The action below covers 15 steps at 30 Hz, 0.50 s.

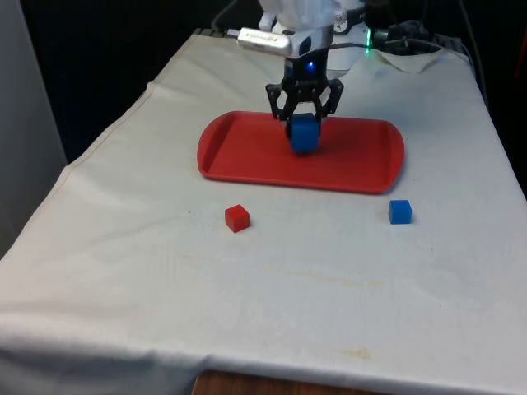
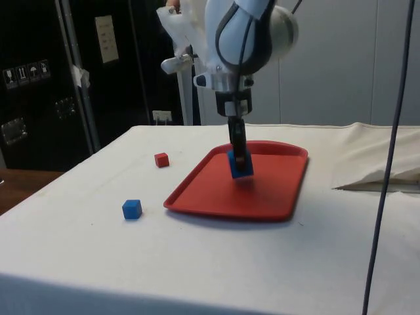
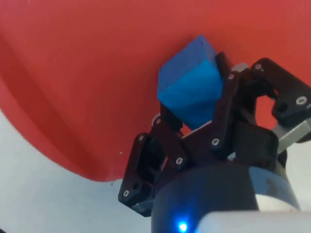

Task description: Pick up the largest block and place it onto the tray.

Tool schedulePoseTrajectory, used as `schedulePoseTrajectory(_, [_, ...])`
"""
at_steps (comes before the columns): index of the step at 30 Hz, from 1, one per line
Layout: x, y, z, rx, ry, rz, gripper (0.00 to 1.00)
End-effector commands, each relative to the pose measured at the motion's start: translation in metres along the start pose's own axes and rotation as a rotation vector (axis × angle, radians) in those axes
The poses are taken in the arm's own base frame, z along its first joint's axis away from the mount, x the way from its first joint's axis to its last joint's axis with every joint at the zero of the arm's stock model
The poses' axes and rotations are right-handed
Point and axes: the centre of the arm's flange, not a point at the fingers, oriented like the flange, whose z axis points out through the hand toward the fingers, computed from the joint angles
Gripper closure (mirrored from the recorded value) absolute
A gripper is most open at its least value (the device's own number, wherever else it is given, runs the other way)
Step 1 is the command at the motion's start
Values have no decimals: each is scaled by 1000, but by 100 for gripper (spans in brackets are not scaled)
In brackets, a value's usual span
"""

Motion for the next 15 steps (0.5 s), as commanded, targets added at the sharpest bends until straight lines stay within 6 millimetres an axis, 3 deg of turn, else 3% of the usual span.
schedulePoseTrajectory(1, [0,2,0,12,18,2,100])
schedulePoseTrajectory(15, [-12,10,9,39,69,9,100])
